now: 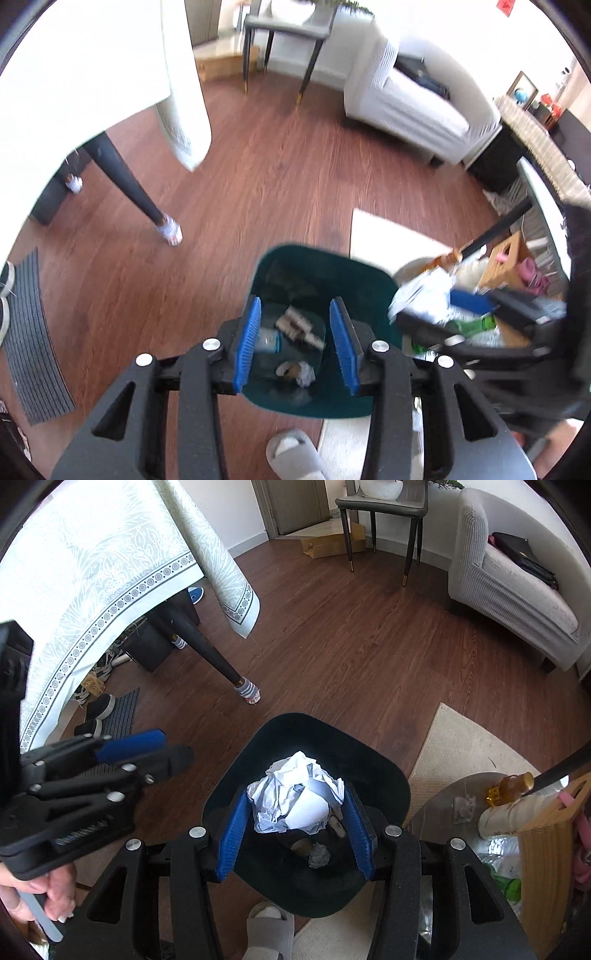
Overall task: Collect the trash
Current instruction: 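Open both grippers over the bin to drop the items, then move both grippers back over the table toward the lid and card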
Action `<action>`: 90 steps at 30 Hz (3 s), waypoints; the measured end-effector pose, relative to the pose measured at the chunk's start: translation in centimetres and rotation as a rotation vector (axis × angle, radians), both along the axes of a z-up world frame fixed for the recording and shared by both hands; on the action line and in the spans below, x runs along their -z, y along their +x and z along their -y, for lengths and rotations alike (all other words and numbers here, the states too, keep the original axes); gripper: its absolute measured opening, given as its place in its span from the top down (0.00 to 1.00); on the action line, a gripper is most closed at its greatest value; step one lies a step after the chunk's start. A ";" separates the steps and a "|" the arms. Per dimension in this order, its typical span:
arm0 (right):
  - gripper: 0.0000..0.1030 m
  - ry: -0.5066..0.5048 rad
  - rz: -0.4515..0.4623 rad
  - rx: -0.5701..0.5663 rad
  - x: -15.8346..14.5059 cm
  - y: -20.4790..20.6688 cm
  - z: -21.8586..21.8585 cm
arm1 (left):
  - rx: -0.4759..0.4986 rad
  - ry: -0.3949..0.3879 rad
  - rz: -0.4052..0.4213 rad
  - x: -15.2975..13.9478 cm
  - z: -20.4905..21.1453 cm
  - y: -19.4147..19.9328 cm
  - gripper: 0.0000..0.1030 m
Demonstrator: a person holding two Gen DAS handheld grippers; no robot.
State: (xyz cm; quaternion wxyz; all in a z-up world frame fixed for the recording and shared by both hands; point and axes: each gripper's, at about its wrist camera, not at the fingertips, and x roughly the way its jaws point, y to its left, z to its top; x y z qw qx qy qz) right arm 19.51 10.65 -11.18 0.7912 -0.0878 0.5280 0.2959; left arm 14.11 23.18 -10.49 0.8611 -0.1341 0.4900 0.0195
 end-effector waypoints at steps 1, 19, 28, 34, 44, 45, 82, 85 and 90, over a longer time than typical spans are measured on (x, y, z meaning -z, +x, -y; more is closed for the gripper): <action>0.51 -0.006 -0.006 0.001 0.4 0.0 0.1 | -0.006 0.009 0.020 -0.7 0.0 -0.1 0.59; 0.50 -0.122 -0.082 -0.047 6.6 -1.1 -1.0 | -0.020 0.012 0.265 -9.5 1.6 -1.7 0.78; 0.45 -0.158 -0.047 -0.072 7.4 -1.9 -1.1 | -0.025 -0.005 0.344 -12.6 2.4 -2.5 0.77; 0.36 -0.176 -0.021 -0.100 7.0 -2.8 -0.6 | -0.051 -0.044 0.396 -14.6 1.9 -3.1 0.78; 0.36 -0.077 0.060 -0.158 1.4 -5.2 0.1 | -0.055 -0.008 0.430 -16.6 3.5 -2.9 0.67; 0.36 -0.054 0.076 -0.160 0.2 -5.5 0.4 | -0.054 0.000 0.433 -16.8 3.7 -2.9 0.64; 0.41 0.052 0.336 0.360 -15.1 -4.2 31.7 | 0.336 0.001 0.379 -14.3 25.8 1.9 0.43; 0.41 0.067 0.328 0.393 -15.5 -3.5 33.8 | 0.394 -0.030 0.359 -13.6 28.3 2.2 0.40; 0.39 0.141 0.304 0.470 -16.4 -1.5 37.6 | 0.483 -0.010 0.312 -12.0 32.5 2.7 0.38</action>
